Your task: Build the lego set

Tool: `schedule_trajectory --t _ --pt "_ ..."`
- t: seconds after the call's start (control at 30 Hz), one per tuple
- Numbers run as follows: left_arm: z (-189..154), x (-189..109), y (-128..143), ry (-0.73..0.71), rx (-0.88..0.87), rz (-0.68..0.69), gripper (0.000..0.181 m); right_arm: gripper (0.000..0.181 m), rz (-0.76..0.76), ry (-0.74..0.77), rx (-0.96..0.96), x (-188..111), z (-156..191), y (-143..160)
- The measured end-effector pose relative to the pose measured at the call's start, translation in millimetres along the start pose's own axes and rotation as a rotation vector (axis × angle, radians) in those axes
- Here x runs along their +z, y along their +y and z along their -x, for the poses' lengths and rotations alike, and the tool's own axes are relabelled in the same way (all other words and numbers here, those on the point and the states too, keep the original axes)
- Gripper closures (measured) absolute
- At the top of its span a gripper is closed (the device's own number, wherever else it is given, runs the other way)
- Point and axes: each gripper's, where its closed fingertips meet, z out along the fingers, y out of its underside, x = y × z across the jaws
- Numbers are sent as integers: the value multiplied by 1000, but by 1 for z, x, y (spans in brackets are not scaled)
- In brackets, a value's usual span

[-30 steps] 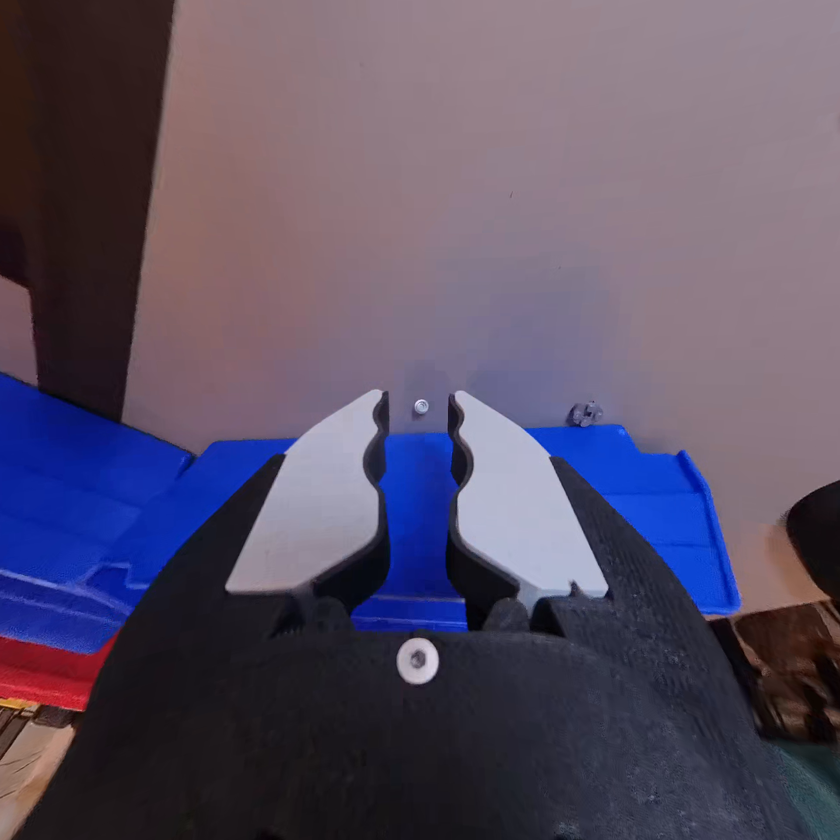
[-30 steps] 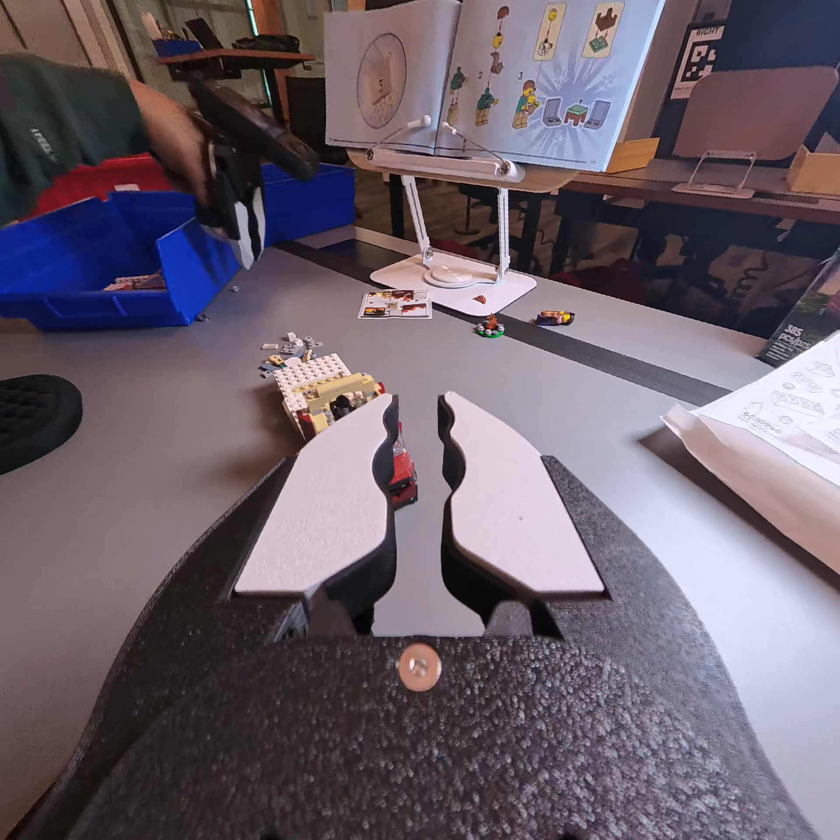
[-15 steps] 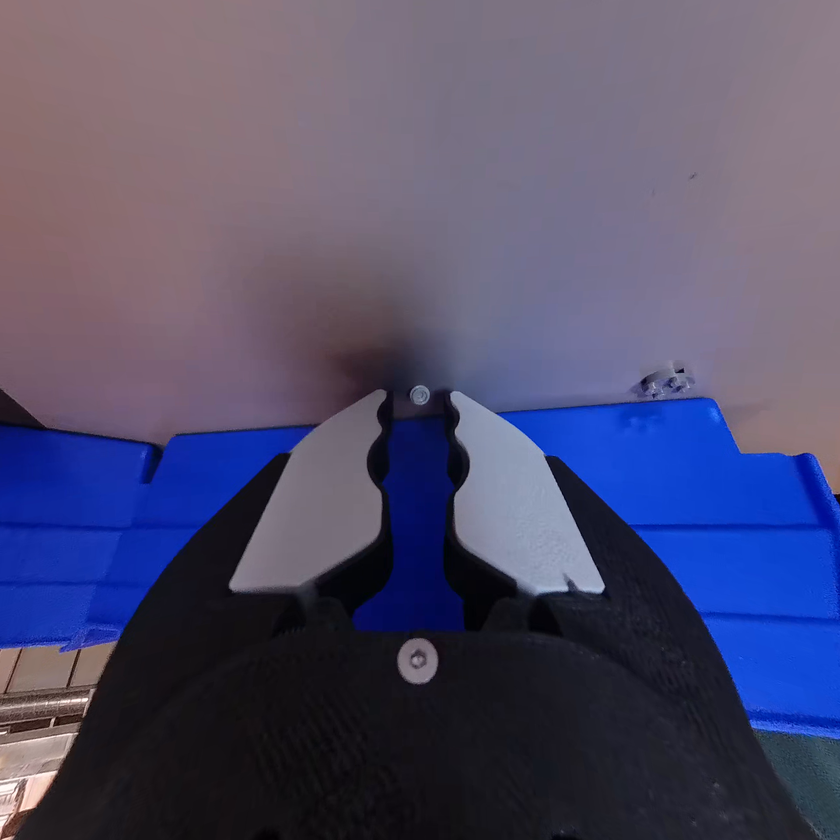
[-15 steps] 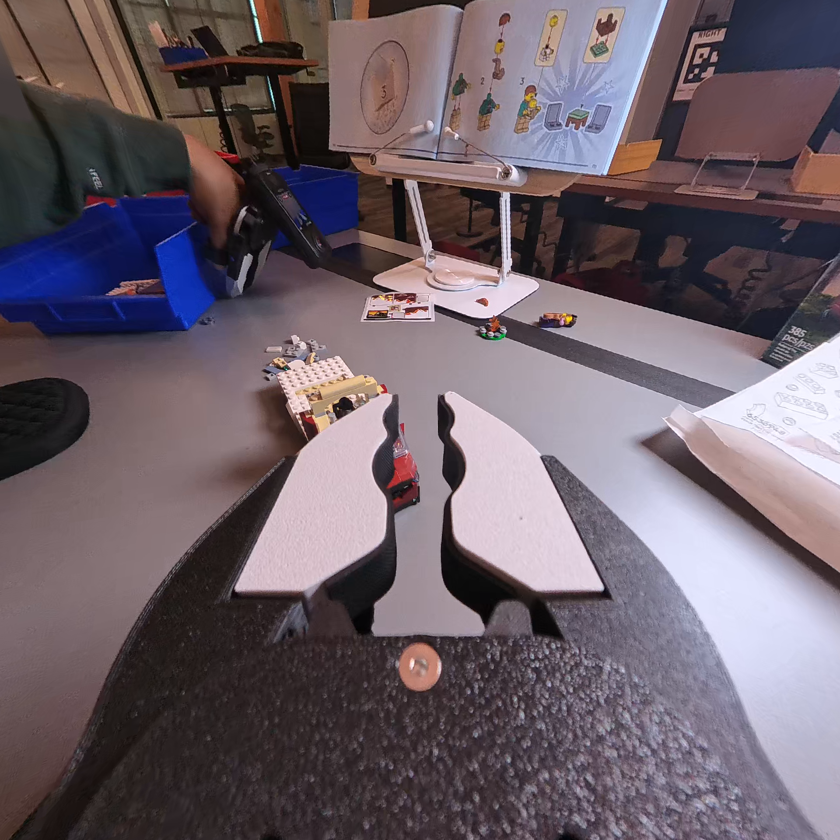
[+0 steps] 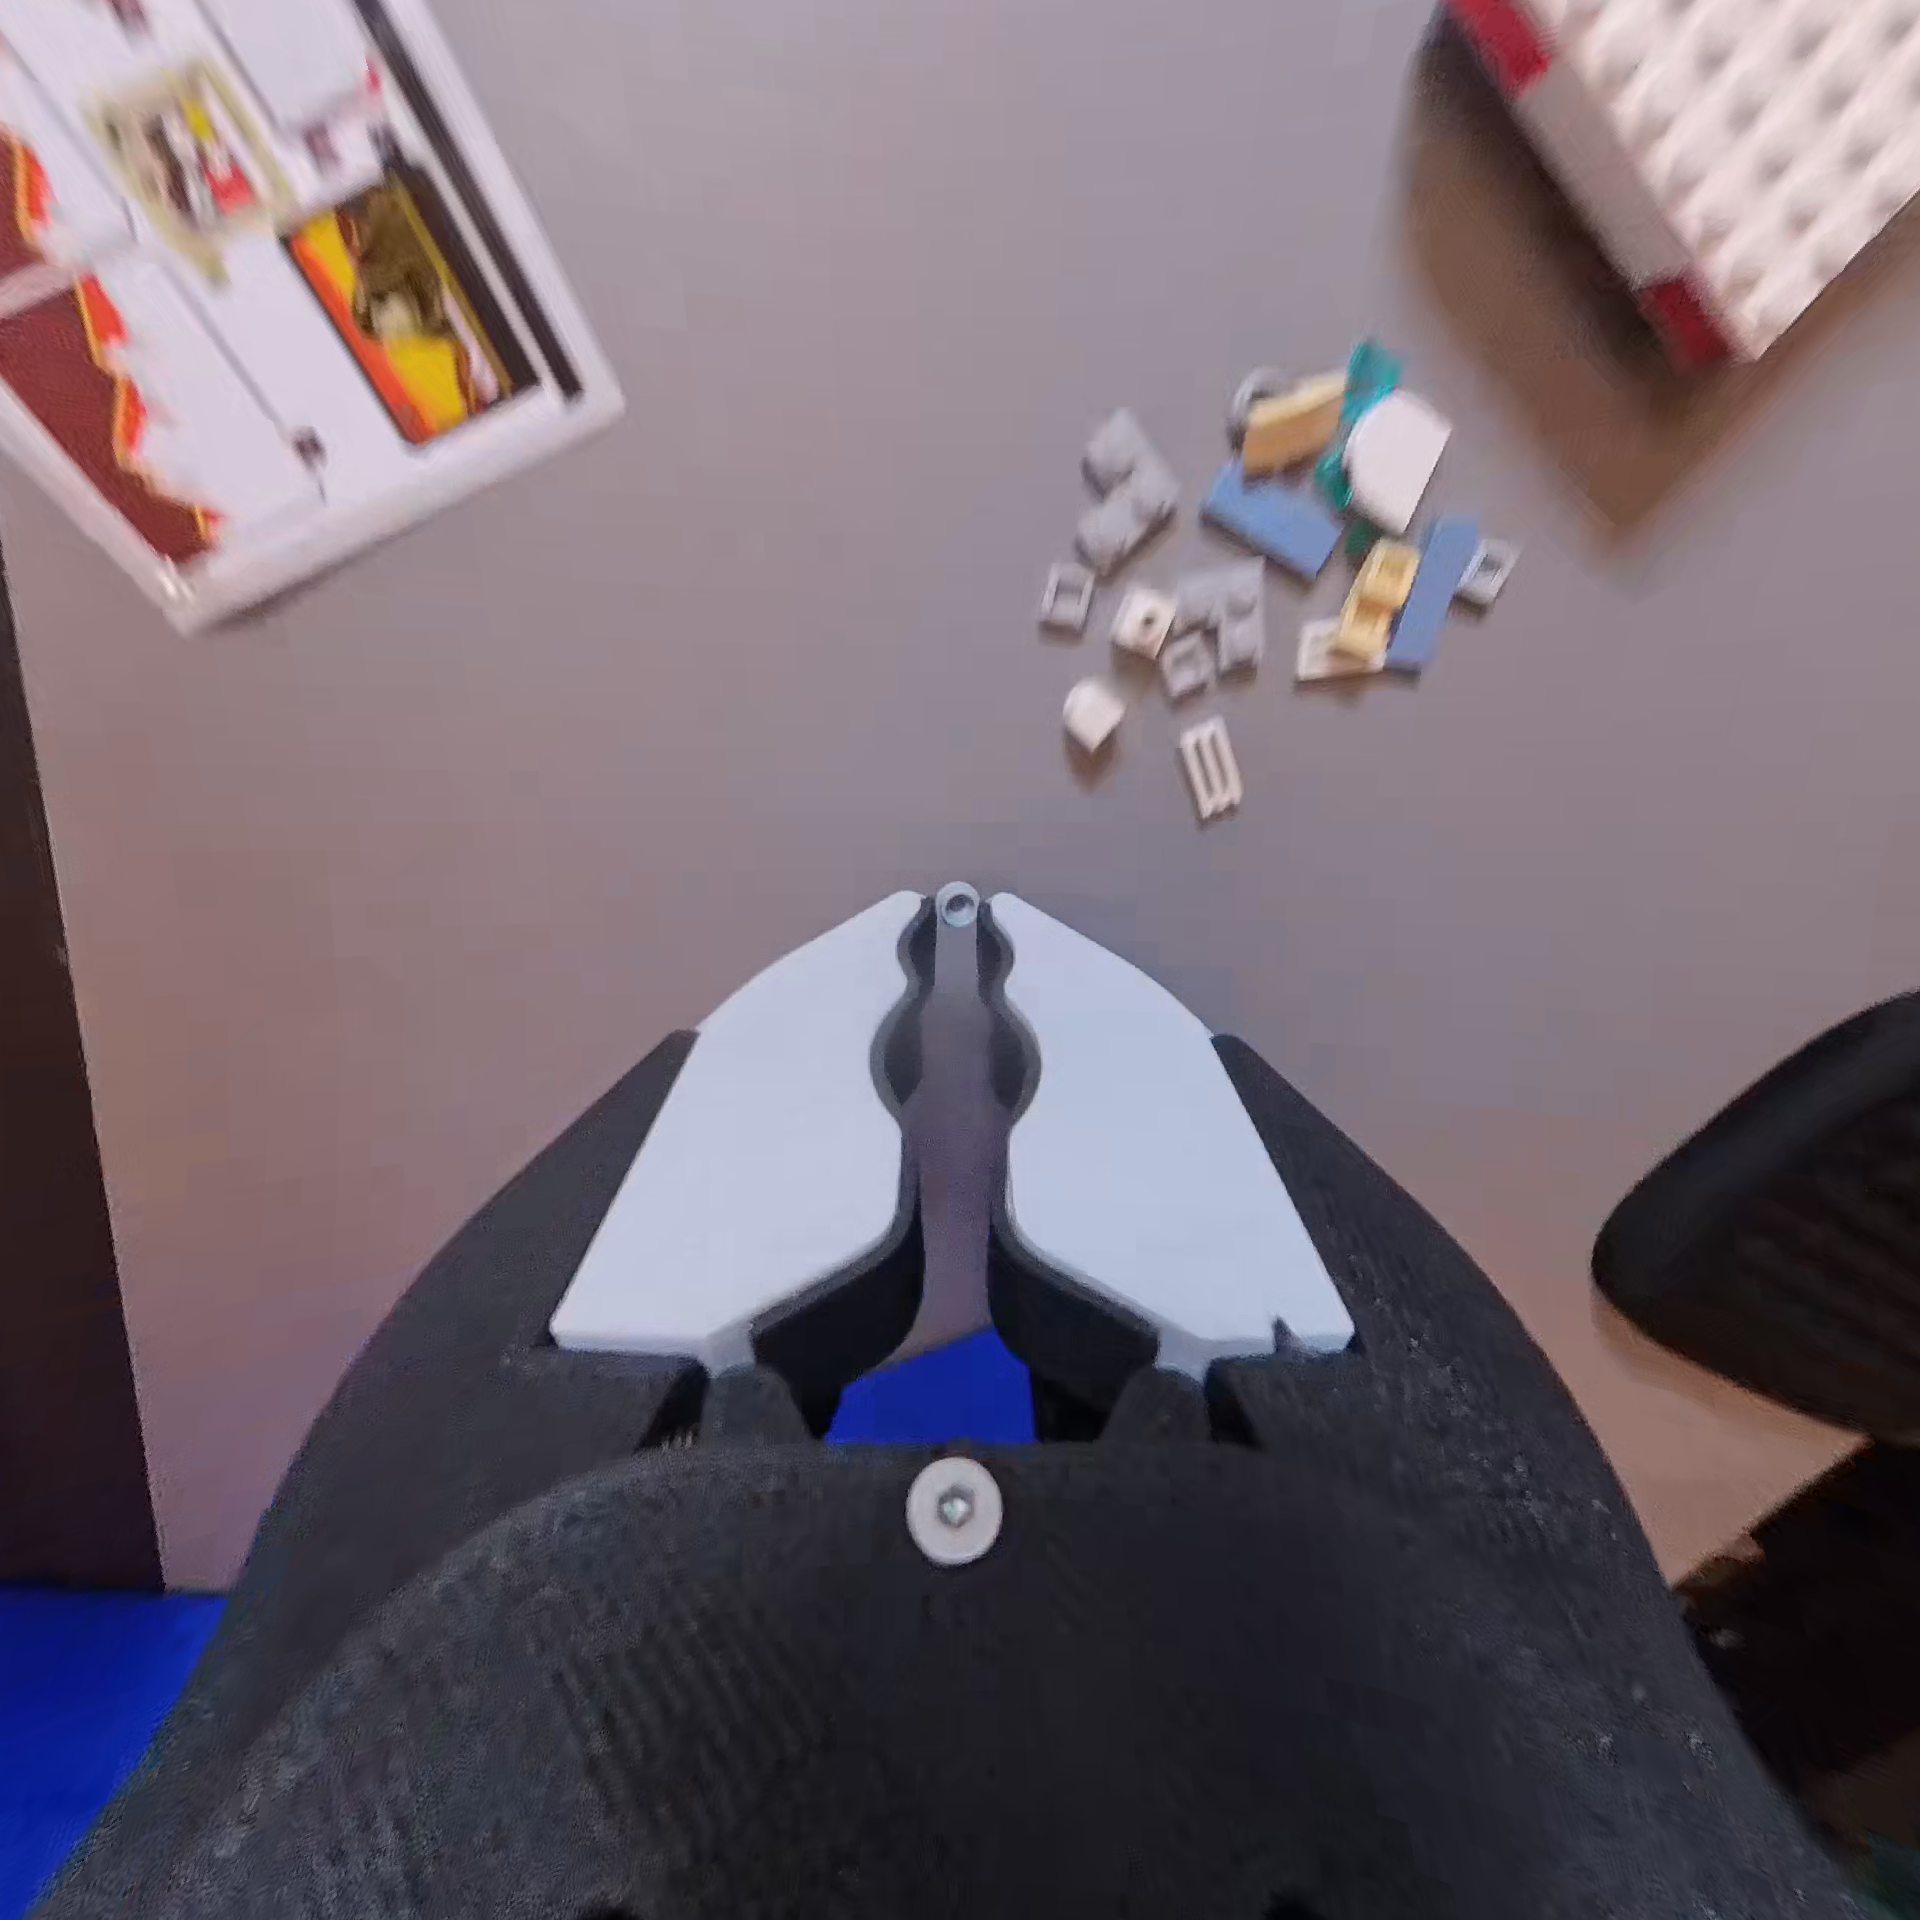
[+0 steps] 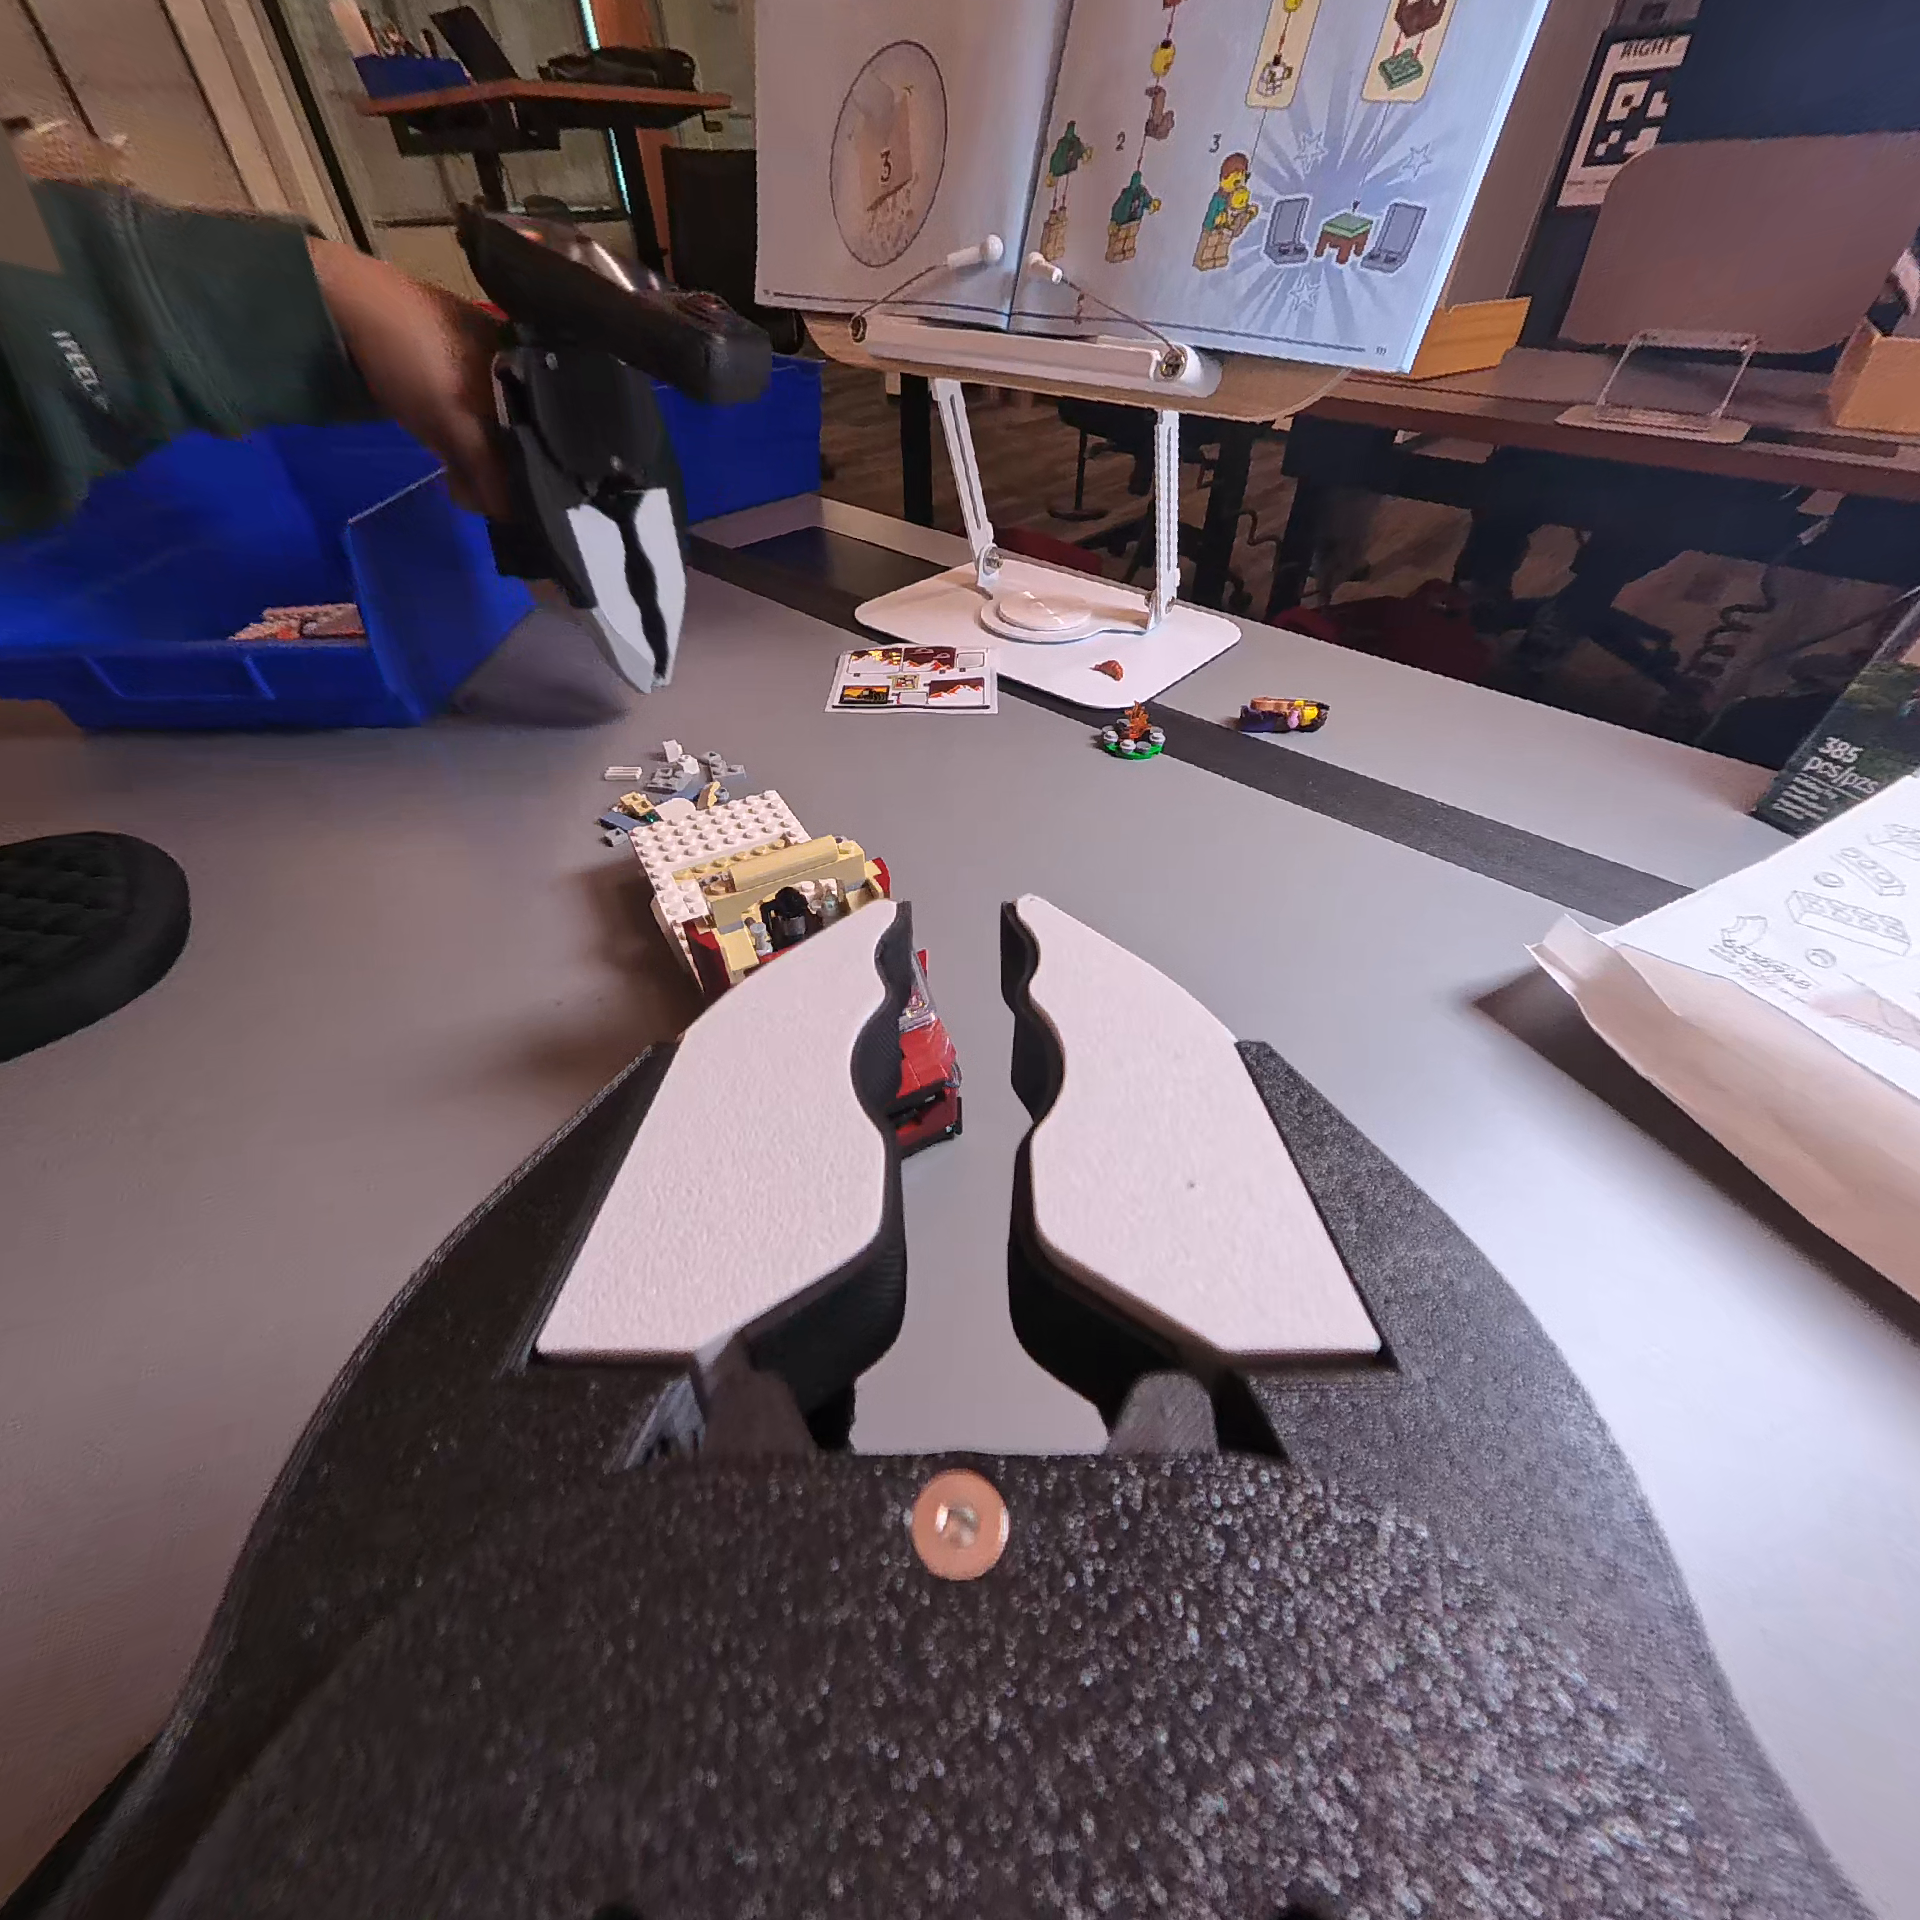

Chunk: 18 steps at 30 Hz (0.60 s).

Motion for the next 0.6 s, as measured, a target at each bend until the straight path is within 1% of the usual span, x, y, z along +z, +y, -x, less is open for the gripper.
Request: schedule_trajectory --t 0.03,0.1,0.13,0.2,0.27,0.33,0.37,0.43,0.47,0.53,0.6 --pt "-4 4 -12 8 7 -41 174 165 2 1 -1 0 0 1" --pt "-12 11 -29 35 7 -98 174 165 4 1 -1 0 0 1" --pt "-14 14 -32 39 11 -100 174 165 6 0 -1 0 0 2" --pt "-20 19 -35 60 27 -99 167 165 8 2 -4 0 0 3" --pt "-24 14 -36 77 35 -125 156 165 10 4 -7 0 0 3" --pt "-20 8 -31 52 47 -134 149 165 10 2 -8 0 0 3" --pt "-19 4 -27 46 45 -129 146 165 11 0 -7 0 0 3" --pt "-15 1 -8 28 35 -62 142 165 13 -5 -6 0 1 3" --pt "-10 0 6 3 34 5 142 165 14 -6 -8 0 2 3" --pt "-7 2 41 -10 29 184 140 165 16 -9 -12 0 3 3" --pt "-5 4 66 -21 11 321 139 165 16 -12 -13 0 4 3"
